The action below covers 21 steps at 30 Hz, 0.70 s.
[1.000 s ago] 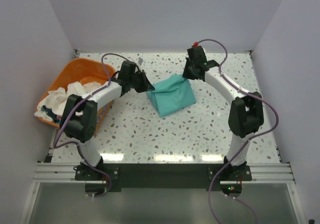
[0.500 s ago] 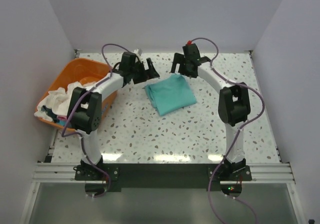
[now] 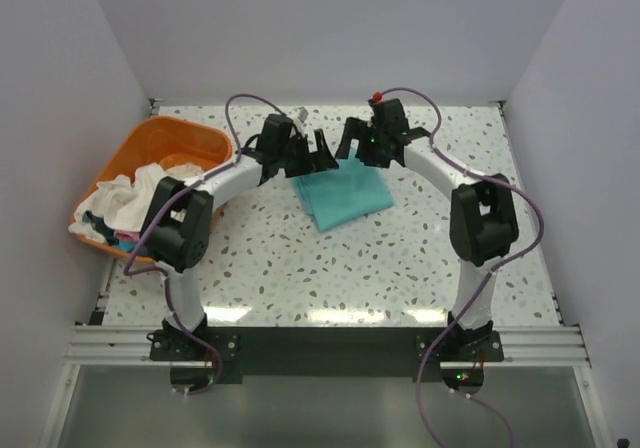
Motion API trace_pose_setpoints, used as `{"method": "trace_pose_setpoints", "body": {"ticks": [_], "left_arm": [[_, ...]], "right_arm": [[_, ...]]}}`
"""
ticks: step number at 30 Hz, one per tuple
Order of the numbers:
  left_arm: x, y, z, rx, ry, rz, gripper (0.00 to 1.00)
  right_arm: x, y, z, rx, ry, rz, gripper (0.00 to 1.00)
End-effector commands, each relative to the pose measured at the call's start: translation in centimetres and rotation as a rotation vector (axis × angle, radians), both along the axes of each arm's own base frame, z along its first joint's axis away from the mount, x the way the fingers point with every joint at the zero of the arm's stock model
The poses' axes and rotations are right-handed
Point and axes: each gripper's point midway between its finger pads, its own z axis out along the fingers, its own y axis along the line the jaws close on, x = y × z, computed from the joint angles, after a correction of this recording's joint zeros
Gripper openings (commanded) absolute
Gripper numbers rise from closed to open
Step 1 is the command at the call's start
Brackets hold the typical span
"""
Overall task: Fold and stack the t-shirts
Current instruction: Fold the tshirt
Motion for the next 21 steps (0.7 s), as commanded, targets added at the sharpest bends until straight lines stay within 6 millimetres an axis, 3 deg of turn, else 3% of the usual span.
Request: {"method": "trace_pose_setpoints", "body": {"ticks": [1,2,3,4,6,8,9,13,17,20,21], "left_arm": [[2.3,0.2,-2.0,0.004,-0.005,-0.010,1.00],[2.7,0.2,-2.2,-0.002,-0.002,-0.014,1.00],[2.9,0.2,-2.7,0.002,0.007,-0.013,1.00],[3.1,0.7,-4.2,0.024,0.037,0.000,1.00],[3.5,1.3,-5.4,0.047,0.050,0.014,1.00],[3.8,2.3,-6.8,0.065,0.079,0.042,1.00],[3.8,2.6,-7.2,0.073,0.090,0.052,1.00],[3.6,3.8,-8.4,0.103,0.110,0.065,1.00],[3.9,4.0,-7.2,0.124,0.069,0.046,1.00],[4.0,3.7,-4.4,0.111,0.021,0.021,1.00],[4.0,3.6,-2.2,0.096,-0.019,0.017,1.00]], "right_arm": [[1.8,1.3,-1.0,0.027,0.008,0.028,0.98],[2.3,1.2,-1.4,0.014,0.008,0.031,0.99],[2.7,1.3,-3.2,-0.007,0.034,0.039,0.99],[3.7,1.5,-2.6,-0.017,0.005,0.052,0.99],[4.7,1.4,-4.8,-0.046,0.018,0.054,0.99],[6.0,1.3,-5.2,-0.071,0.000,0.058,0.99],[6.2,1.3,-6.5,-0.086,0.017,0.062,0.99],[6.6,1.5,-6.7,-0.091,0.002,0.089,0.98],[7.1,1.1,-4.6,-0.105,-0.038,0.078,0.98],[7.1,0.7,-0.6,-0.113,-0.098,0.078,0.99],[6.7,0.5,0.0,-0.117,-0.108,0.081,0.99]]}}
